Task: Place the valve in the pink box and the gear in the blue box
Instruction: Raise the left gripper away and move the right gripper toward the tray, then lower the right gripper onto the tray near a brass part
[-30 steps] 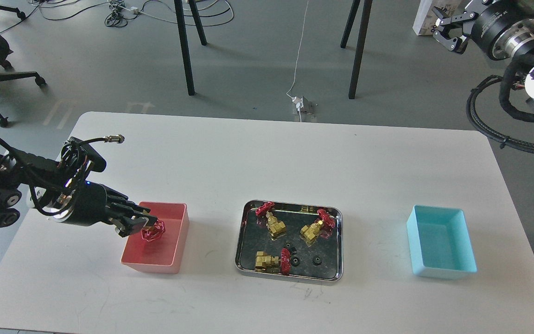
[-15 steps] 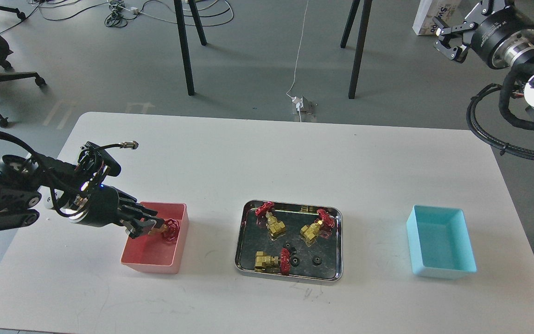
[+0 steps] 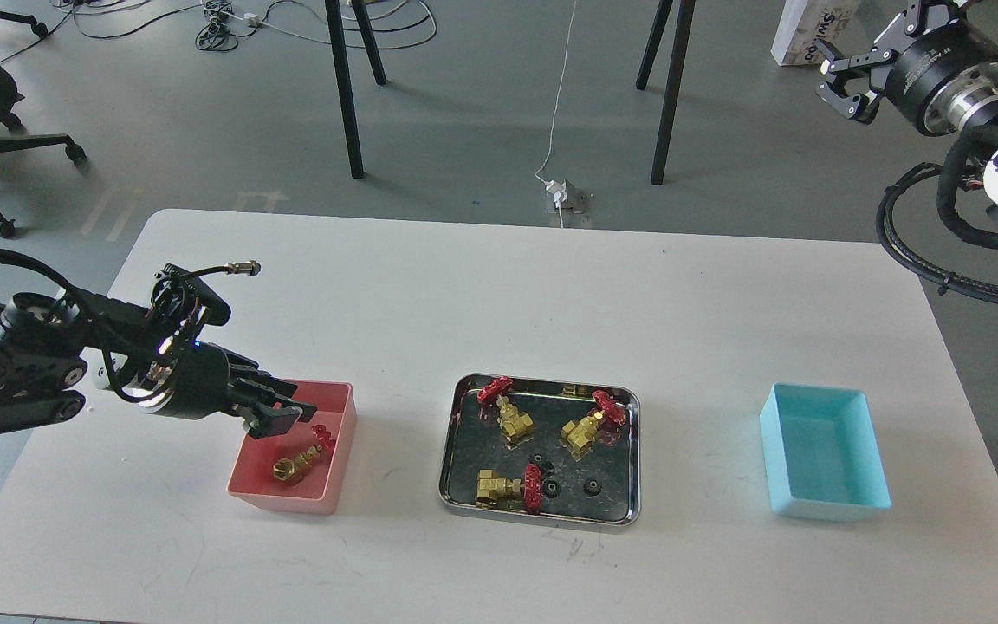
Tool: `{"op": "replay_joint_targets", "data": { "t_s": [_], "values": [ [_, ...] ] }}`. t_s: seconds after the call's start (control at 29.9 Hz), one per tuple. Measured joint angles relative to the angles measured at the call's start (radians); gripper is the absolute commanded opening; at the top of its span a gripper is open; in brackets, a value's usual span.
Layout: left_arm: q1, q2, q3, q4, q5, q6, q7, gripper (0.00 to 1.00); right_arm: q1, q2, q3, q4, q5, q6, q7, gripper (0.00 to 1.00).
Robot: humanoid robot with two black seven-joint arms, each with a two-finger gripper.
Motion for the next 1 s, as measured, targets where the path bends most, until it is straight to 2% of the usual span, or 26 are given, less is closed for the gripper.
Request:
{"op": "replay_joint_targets", "data": {
  "t_s": [0.17, 0.23, 0.33, 0.47, 0.6, 0.67, 0.87, 0.94, 0.97, 1.0],
  "values": [
    [0.0, 0.091, -0.203, -0.033, -0.084, -0.073, 0.0, 0.63, -0.002, -0.003, -0.009, 0.01, 0.001, 0.006, 0.0, 1.0],
    [0.012, 0.126, -0.335, -0.068, -0.209, -0.147, 0.0, 0.66, -0.002, -0.005, -0.014, 0.018, -0.003, 0.026, -0.001, 1.0],
    [0.043, 0.146, -0.54, -0.09, -0.48, -0.286, 0.0, 0.68, -0.002, -0.009, -0.035, 0.026, -0.043, 0.128, -0.001, 1.0],
    [0.125, 0.133, -0.851, -0.087, -0.864, -0.447, 0.0, 0.7, 0.015, -0.013, -0.078, 0.058, -0.262, 0.24, -0.001, 1.0],
    [0.226, 0.073, -1.127, -0.09, -1.118, -0.474, 0.0, 0.72, 0.052, -0.019, -0.127, 0.173, -0.573, 0.291, 0.001, 1.0],
    [0.279, 0.025, -1.223, -0.087, -1.18, -0.475, 0.0, 0.73, 0.114, -0.026, -0.229, 0.245, -0.734, 0.336, 0.003, 1.0],
    [0.391, -0.091, -1.287, -0.083, -1.207, -0.476, 0.0, 0.8, 0.388, -0.032, -0.753, 0.497, -1.048, 0.382, 0.005, 1.0],
    [0.429, -0.109, -1.29, -0.085, -1.208, -0.476, 0.0, 0.8, 0.46, -0.029, -0.896, 0.58, -1.153, 0.383, 0.005, 0.95],
    [0.446, -0.116, -1.291, -0.085, -1.208, -0.476, 0.0, 0.81, 0.486, -0.025, -0.957, 0.614, -1.209, 0.383, 0.005, 0.87],
    [0.46, -0.12, -1.292, -0.086, -1.208, -0.476, 0.0, 0.81, 0.504, -0.021, -1.006, 0.641, -1.263, 0.383, 0.005, 0.75]
  ]
}}
